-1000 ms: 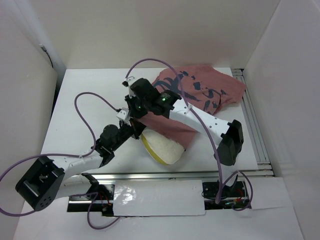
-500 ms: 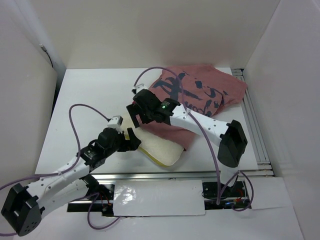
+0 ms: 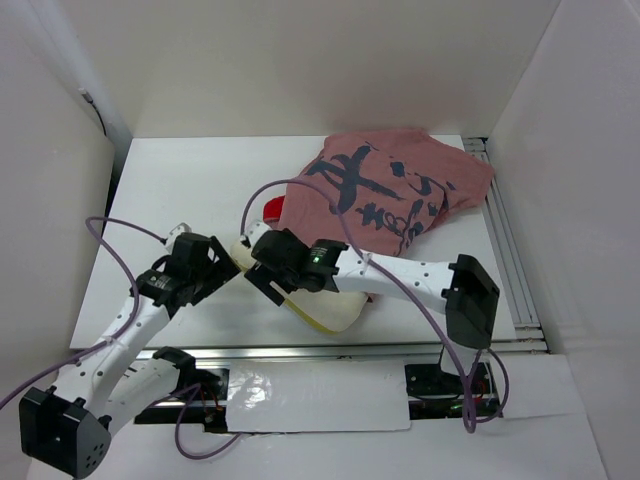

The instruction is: Put the pillow into the pillowcase

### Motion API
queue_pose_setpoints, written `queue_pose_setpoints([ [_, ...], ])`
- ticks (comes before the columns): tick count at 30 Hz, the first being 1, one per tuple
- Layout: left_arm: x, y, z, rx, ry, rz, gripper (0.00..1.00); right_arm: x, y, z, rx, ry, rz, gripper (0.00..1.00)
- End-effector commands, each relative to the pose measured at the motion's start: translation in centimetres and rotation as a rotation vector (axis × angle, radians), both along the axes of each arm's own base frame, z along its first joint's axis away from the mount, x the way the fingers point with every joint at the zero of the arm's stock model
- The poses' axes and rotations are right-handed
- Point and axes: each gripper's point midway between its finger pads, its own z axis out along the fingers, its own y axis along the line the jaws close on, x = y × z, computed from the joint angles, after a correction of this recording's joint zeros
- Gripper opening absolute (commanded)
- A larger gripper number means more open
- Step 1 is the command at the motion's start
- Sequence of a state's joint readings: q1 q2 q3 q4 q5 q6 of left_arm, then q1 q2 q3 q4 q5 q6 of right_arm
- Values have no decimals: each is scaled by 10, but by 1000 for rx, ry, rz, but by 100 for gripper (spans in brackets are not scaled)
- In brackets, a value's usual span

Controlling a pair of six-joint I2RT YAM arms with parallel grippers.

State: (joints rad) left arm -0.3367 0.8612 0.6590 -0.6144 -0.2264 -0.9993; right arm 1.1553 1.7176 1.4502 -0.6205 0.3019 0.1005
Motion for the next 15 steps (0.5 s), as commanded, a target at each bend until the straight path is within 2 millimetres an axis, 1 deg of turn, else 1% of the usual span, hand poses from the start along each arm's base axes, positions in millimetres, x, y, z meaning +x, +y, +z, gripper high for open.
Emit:
queue_pose_setpoints([
  [1, 4, -1, 12, -34, 1, -5, 100, 7, 5, -23, -63, -27, 8, 94],
  [2, 4, 1, 12, -27, 1, -4, 100, 11, 0, -31, -102, -42, -14, 94],
  [3, 6, 1, 15, -32, -17, -5, 100, 15, 0, -44, -134, -42, -32, 95],
  [5, 6, 3, 17, -27, -26, -5, 100, 20, -6, -56, -191, -57, -56, 97],
  [6, 8, 3, 19, -29, -35, -5, 100, 21, -7, -62, -210, -58, -60, 97],
  [7, 8, 3, 19, -23, -35, -12, 100, 22, -6, -75, -236, -53, -52, 98],
  [8, 9, 5, 19, -23, -35, -1, 100, 24, -5, -80, -242, -59, -56, 98],
  [9, 8, 4, 16, -21, -25, -14, 100, 25, -3, -84, -250, -62, -48, 96],
  [10, 8, 4, 16, -21, -25, -14, 100, 27, -2, -90, -257, -67, -53, 92],
  [11, 11, 2, 22, -27, -42, -29, 100, 31, -1, -88, -251, -86, -64, 82],
  [12, 11, 2, 20, -25, -34, -29, 100, 43, -3, -77, -245, -149, -127, 55],
  [13, 13, -1, 22, -28, -45, -45, 100, 55, -14, -60, -240, -228, -245, 4],
  [14, 14, -2, 23, -28, -54, -64, 100, 60, -18, -44, -220, -265, -293, 0],
  [15, 17, -3, 27, -33, -77, -64, 100, 66, -17, -24, -177, -301, -333, 0],
])
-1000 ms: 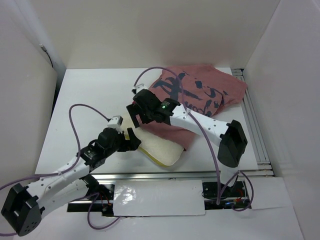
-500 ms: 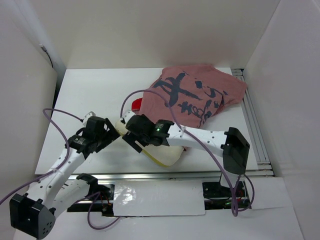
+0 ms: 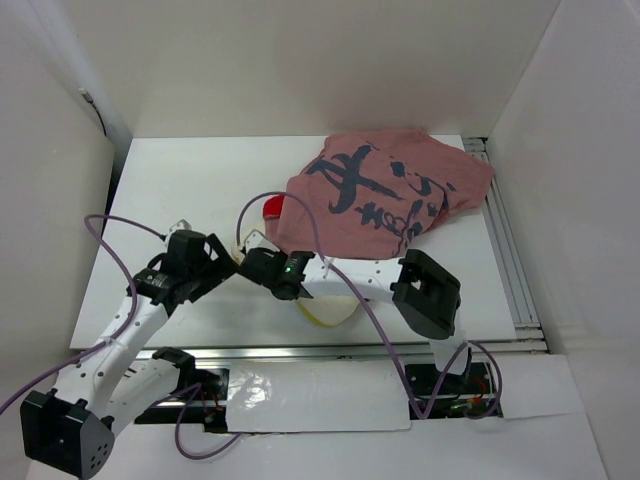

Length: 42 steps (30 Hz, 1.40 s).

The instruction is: Put the pillow into the pillowcase

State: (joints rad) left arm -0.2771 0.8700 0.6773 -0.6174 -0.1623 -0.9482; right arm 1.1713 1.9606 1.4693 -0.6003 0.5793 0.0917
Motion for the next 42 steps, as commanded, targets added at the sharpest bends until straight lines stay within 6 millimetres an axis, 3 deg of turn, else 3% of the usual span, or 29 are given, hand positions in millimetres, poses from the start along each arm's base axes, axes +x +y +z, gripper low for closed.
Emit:
queue_pose_setpoints([
  [1, 15, -11, 26, -31, -97, -66, 100, 32, -7, 66, 120, -224, -192, 0],
  [2, 16, -13, 27, -31, -116, -94, 100, 36, -12, 102, 203, -261, -221, 0],
  [4, 24, -22, 36, -50, -185, -147, 100, 42, -18, 138, 306, -285, -244, 0],
  [5, 21, -31, 31, -61, -189, -223, 100, 39, -22, 171, 396, -306, -244, 0],
  [8, 30, -54, 44, -128, -303, -350, 100, 44, -31, 223, 565, -322, -229, 0],
  [10, 32, -65, 38, -153, -341, -417, 100, 49, -33, 250, 632, -325, -206, 0],
  [11, 38, -75, 49, -188, -412, -460, 100, 49, -32, 259, 643, -335, -201, 0],
  [12, 40, -76, 46, -190, -431, -461, 100, 52, -38, 263, 629, -333, -202, 0],
  [13, 44, -79, 45, -197, -437, -471, 100, 56, -42, 280, 658, -352, -213, 0],
  [14, 50, -86, 55, -217, -482, -485, 100, 56, -43, 287, 660, -360, -207, 0],
  [17, 62, -97, 46, -225, -481, -496, 100, 61, -47, 305, 677, -376, -208, 0],
  [18, 74, -104, 62, -232, -541, -508, 100, 60, -47, 308, 682, -370, -200, 0],
  [19, 80, -111, 62, -245, -540, -512, 100, 59, -47, 316, 698, -378, -199, 0],
  [20, 87, -120, 45, -240, -490, -521, 100, 63, -50, 319, 707, -382, -205, 0],
  [22, 104, -133, 51, -240, -505, -533, 100, 64, -53, 326, 717, -384, -206, 0],
  [28, 153, -153, 20, -224, -467, -496, 100, 66, -52, 334, 739, -365, -183, 0],
  [30, 160, -163, 10, -219, -443, -506, 100, 69, -53, 337, 736, -368, -180, 0],
  [31, 169, -170, 15, -217, -457, -507, 100, 69, -50, 331, 724, -351, -171, 0],
  [32, 172, -174, -3, -203, -421, -502, 100, 69, -50, 339, 740, -360, -170, 0],
  [33, 176, -177, -8, -199, -404, -490, 100, 70, -51, 344, 755, -361, -165, 0],
  [34, 183, -183, -3, -210, -415, -501, 100, 71, -48, 338, 741, -345, -158, 0],
  [36, 188, -191, -15, -234, -394, -518, 98, 68, -45, 340, 750, -331, -137, 0],
  [38, 196, -207, -4, -276, -440, -551, 95, 71, -48, 339, 748, -334, -146, 0],
  [40, 198, -216, -12, -310, -414, -571, 69, 70, -48, 332, 738, -319, -153, 0],
  [41, 202, -220, -5, -323, -442, -584, 53, 68, -50, 331, 736, -317, -154, 0],
  [42, 204, -225, 0, -338, -458, -603, 22, 69, -50, 318, 710, -302, -156, 0],
])
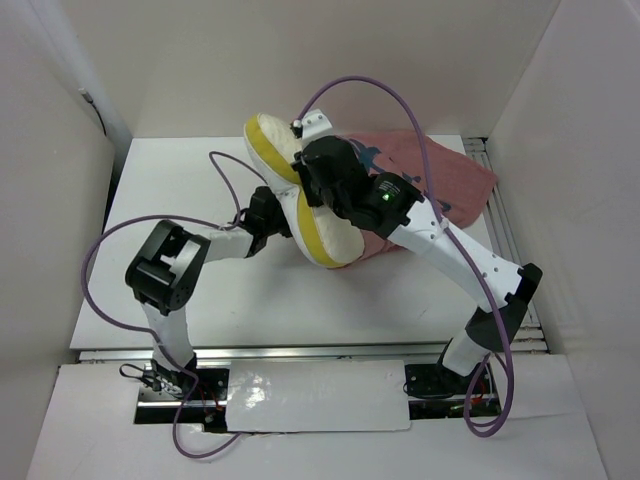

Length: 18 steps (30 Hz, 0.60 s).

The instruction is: Put the pillow into the pillowcase

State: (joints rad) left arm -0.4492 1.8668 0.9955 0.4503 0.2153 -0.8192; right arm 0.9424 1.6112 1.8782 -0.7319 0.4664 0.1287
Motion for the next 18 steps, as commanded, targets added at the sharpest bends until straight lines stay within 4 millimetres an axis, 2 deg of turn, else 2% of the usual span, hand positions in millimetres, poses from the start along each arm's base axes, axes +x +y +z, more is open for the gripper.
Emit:
queue_pose_setpoints([
  [1, 15, -23, 38, -108, -113, -69, 0, 3, -2, 30, 77, -71, -8, 0],
  [2, 6, -27, 45, -129, -132, -118, 0, 3, -5, 23, 55, -60, -16, 0],
  [4, -3, -22, 60, -155, -178, -114, 0, 3, -1, -11, -11, -10, -28, 0],
  [5, -17, -11, 71, -164, -201, -105, 0, 9, -6, -23, -45, -9, -82, 0],
  [6, -24, -6, 78, -169, -223, -96, 0, 8, -7, -45, -97, 17, -99, 0],
  [7, -31, -1, 84, -171, -236, -86, 0, 11, -9, -56, -121, 26, -127, 0],
  [8, -45, 9, 97, -157, -271, -81, 0, 16, -9, -85, -168, 50, -189, 0],
  [9, -52, 13, 106, -166, -292, -82, 0, 18, -15, -88, -188, 39, -217, 0],
  [10, -58, 20, 107, -142, -292, -67, 0, 20, -19, -93, -209, 36, -256, 0],
  [11, -67, 26, 103, -123, -282, -60, 0, 21, -18, -111, -236, 47, -300, 0],
  [12, -73, 32, 107, -112, -291, -48, 0, 24, -35, -114, -296, 15, -388, 0],
  [13, -82, 40, 130, -122, -348, -34, 0, 26, -44, -119, -330, -1, -447, 0],
  [14, -88, 44, 129, -109, -340, -13, 0, 29, -49, -135, -351, -5, -521, 0],
  [15, -97, 49, 125, -99, -340, -16, 0, 27, -67, -132, -427, -40, -596, 0],
  [16, -100, 52, 134, -103, -357, -5, 0, 28, -70, -129, -431, -55, -636, 0],
  [17, -109, 57, 148, -110, -391, -7, 0, 30, -71, -141, -428, -63, -690, 0],
  [18, -114, 62, 143, -83, -370, 1, 0, 28, -87, -135, -504, -119, -744, 0],
])
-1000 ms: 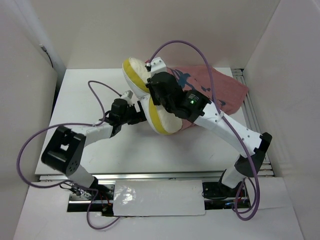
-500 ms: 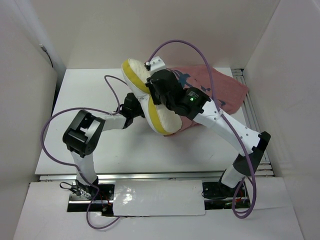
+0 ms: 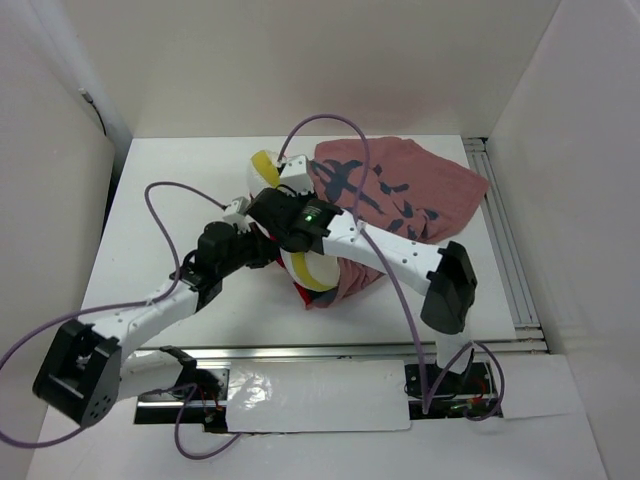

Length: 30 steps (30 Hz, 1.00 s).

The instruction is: Put the pillow into the pillowcase

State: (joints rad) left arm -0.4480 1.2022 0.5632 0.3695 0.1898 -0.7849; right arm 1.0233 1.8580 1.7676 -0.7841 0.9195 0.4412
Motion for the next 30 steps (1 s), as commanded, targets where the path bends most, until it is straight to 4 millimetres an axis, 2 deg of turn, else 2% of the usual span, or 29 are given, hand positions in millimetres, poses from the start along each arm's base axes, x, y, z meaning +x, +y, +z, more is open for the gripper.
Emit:
queue_pose_setpoints([
  [1, -10, 6, 74, -51, -215, -10, 0, 9, -84, -4, -329, -146, -332, 0],
  [2, -18, 9, 86, -54, -247, -6, 0, 12, -91, -3, -350, -165, -368, 0],
  [3, -29, 17, 74, -19, -191, 11, 0, 22, -99, -12, -399, -182, -412, 0],
  [4, -26, 20, 73, -13, -193, 35, 0, 23, -99, -12, -400, -182, -412, 0],
  [5, -32, 28, 75, -14, -187, 68, 0, 24, -97, -17, -402, -181, -414, 0],
  [6, -38, 36, 59, 23, -134, 89, 0, 27, -101, -15, -395, -182, -428, 0],
  [7, -37, 45, 58, 39, -133, 134, 0, 27, -98, -18, -396, -169, -423, 0],
  [8, -41, 50, 46, 48, -106, 154, 0, 27, -98, -19, -404, -152, -415, 0],
  [9, -41, 53, 47, 51, -109, 167, 0, 25, -87, -23, -389, -151, -388, 0],
  [10, -44, 54, 38, 58, -79, 169, 0, 21, -80, -34, -407, -125, -353, 0],
  [11, -42, 56, 34, 69, -71, 185, 0, 16, -73, -31, -437, -93, -294, 0],
  [12, -39, 55, 33, 74, -63, 184, 0, 14, -49, -43, -337, -54, -232, 0],
  [13, -38, 54, 18, 109, -7, 181, 0, -1, -33, -61, -327, 0, -138, 0],
  [14, -37, 55, 12, 122, 33, 193, 0, -9, -20, -54, -294, 36, -29, 0],
  [15, -32, 55, 17, 127, 54, 215, 5, -19, 25, -68, -102, 114, 138, 0],
  [16, -28, 61, 5, 163, 115, 247, 9, -34, 31, -89, -70, 185, 239, 2],
  [17, -25, 70, 2, 174, 157, 320, 13, -45, 44, -71, 26, 194, 346, 7],
  [18, -39, 83, -16, 229, 272, 371, 21, -50, 52, -68, 100, 212, 416, 8],
  [19, -38, 92, -9, 228, 319, 435, 30, -58, 71, -58, 207, 220, 518, 10],
  [20, -43, 105, -11, 242, 371, 490, 39, -67, 70, -62, 221, 237, 557, 12],
  [21, -46, 114, -6, 234, 407, 564, 51, -73, 70, -43, 252, 209, 599, 18],
  [22, -64, 128, -14, 280, 477, 604, 58, -77, 74, -36, 288, 207, 653, 22],
  [23, -73, 133, -15, 288, 495, 622, 84, -84, 74, -38, 291, 222, 692, 27],
  [24, -77, 140, -3, 255, 478, 656, 100, -92, 74, -35, 286, 227, 747, 34],
  [25, -85, 143, -1, 248, 485, 663, 100, -105, 83, -37, 315, 264, 831, 47],
  [28, -112, 159, 5, 218, 492, 716, 100, -129, 91, -48, 339, 340, 961, 61],
  [30, -127, 165, 7, 209, 504, 727, 100, -133, 93, -48, 350, 353, 982, 68],
])
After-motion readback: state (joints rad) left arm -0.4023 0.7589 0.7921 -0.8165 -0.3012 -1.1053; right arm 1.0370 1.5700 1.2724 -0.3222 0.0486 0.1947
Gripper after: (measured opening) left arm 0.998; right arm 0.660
